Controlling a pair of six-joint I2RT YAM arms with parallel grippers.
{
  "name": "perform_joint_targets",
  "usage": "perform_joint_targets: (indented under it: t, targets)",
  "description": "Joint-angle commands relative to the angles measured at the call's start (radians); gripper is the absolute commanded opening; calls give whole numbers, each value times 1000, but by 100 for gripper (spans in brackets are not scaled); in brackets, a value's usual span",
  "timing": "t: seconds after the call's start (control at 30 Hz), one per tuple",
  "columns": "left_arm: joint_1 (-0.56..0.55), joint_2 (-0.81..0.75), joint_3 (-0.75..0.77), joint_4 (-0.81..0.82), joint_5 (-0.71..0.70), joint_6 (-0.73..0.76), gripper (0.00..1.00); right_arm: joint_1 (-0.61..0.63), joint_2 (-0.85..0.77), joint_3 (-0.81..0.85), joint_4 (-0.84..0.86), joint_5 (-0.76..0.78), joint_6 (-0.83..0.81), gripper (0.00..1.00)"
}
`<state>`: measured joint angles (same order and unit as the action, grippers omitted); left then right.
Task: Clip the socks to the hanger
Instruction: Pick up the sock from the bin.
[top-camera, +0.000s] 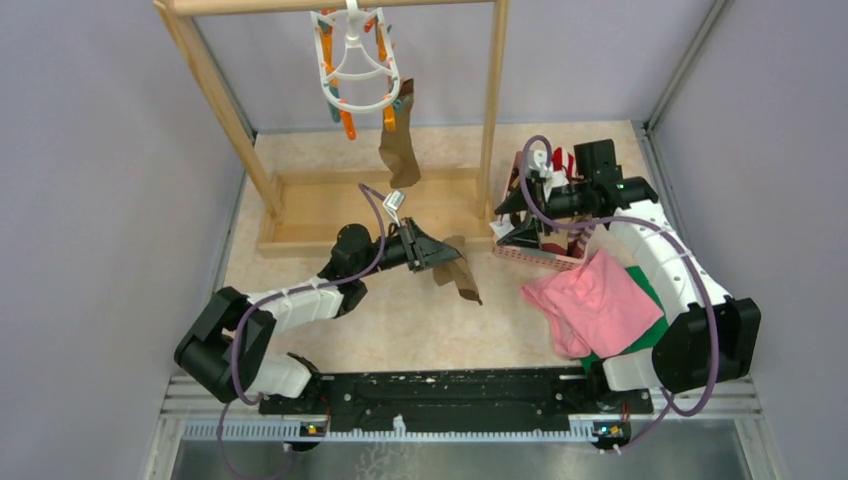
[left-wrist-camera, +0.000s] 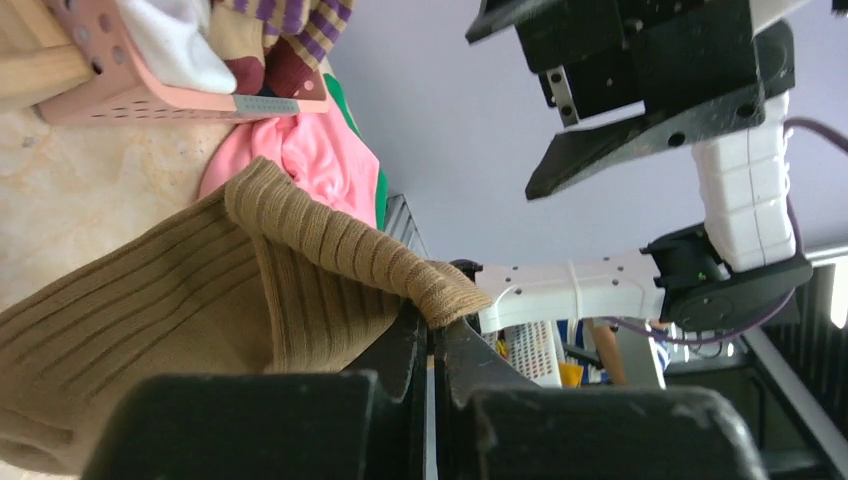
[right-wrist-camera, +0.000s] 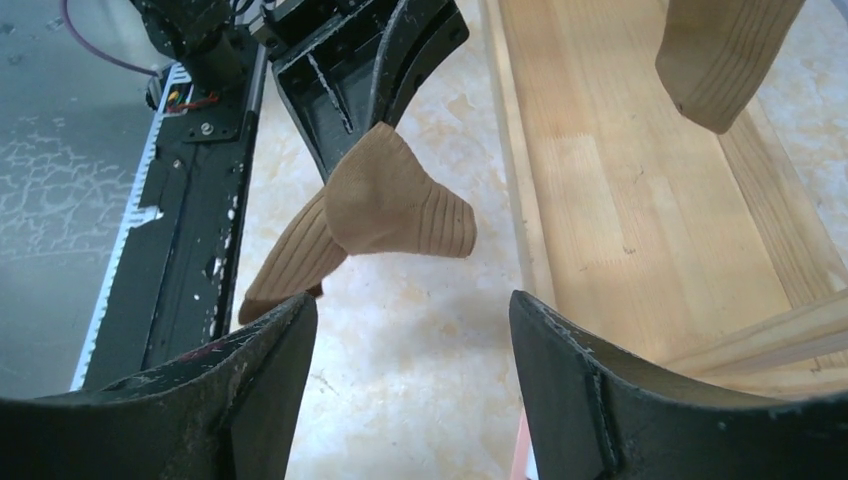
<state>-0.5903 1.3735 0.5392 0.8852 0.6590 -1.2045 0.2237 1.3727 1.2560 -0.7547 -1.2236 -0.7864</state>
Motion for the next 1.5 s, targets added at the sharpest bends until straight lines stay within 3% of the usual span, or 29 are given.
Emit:
perform_joint_targets:
  t: [0.0,0.33,0.57,0.87,0.93,1.03,1.1,1.2,1.3,1.47]
  targets:
    - [-3,-42,-56,107,-121,-129,0,54,-19,-54,108,6,41,70]
    - [-8,-120,-98,-48,-408,-201,0,230,60,-101,332,128,352,65]
    - [-8,-193,-110,-181,-551,-241,0,289,89,-105,357,201,394,58]
    - [-7,-228,-118,-198,-590,-251,0,358,127,-126,410,278,438,46]
    - [-7,-233,-120,-196,-591,-250,0,367,134,-129,422,297,448,40]
    - [-7,-240,-125,-196,-594,-247,0,370,142,-130,441,314,469,20]
    - [-7,-245,-130,-196,-600,-247,0,371,143,-130,447,325,480,15]
    - [-6,-253,-137,-196,-606,-248,0,371,146,-134,458,357,493,16]
    - [-7,-258,-139,-198,-608,-246,0,371,150,-140,474,361,511,37]
    - [-7,-254,-137,-195,-608,-246,0,371,159,-158,520,350,565,40]
